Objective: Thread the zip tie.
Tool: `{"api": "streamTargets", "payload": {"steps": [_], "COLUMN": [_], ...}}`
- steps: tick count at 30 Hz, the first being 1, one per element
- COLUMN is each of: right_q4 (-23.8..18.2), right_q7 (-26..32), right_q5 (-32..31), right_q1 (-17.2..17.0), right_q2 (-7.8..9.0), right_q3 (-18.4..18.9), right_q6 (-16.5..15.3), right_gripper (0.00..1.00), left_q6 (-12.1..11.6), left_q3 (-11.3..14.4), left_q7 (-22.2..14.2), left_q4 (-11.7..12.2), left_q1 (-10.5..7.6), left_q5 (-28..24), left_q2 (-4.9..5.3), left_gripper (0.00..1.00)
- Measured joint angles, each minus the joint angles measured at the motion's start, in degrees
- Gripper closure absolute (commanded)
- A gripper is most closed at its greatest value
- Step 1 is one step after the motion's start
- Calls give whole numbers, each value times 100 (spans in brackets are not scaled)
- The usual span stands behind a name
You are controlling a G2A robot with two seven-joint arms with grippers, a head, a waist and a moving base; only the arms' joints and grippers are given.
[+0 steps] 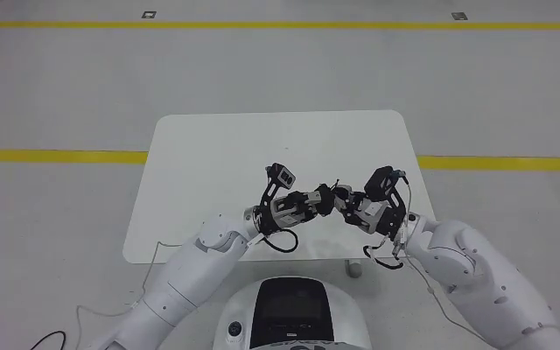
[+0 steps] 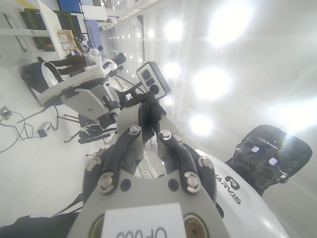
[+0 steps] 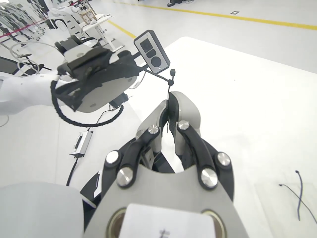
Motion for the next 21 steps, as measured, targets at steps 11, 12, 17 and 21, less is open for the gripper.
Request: {"api": "streamTargets", "payload": {"steps": [11,12,17,21], "right_q4": [20,20,31,52], "right_q7": [500,526,572,477], "right_q5": [-302,-332,-360,-249], "right_q1": [64,72,105,80], "right_q2": [7,2,-34,-58], "right_q3": [-101,-110,-159,-131], "right_q6": [5,15,62,54], "right_gripper": [100,100,100,55], "left_q6": [0,0,0,0], "left_q3": [0,0,0,0], "left_q7": [0,0,0,0], "left_q4": [0,0,0,0], "left_q1": [0,0,0,0], "left_q5": [0,0,0,0], "left_q2": [0,0,0,0], "left_gripper": [100,100,100,100]}}
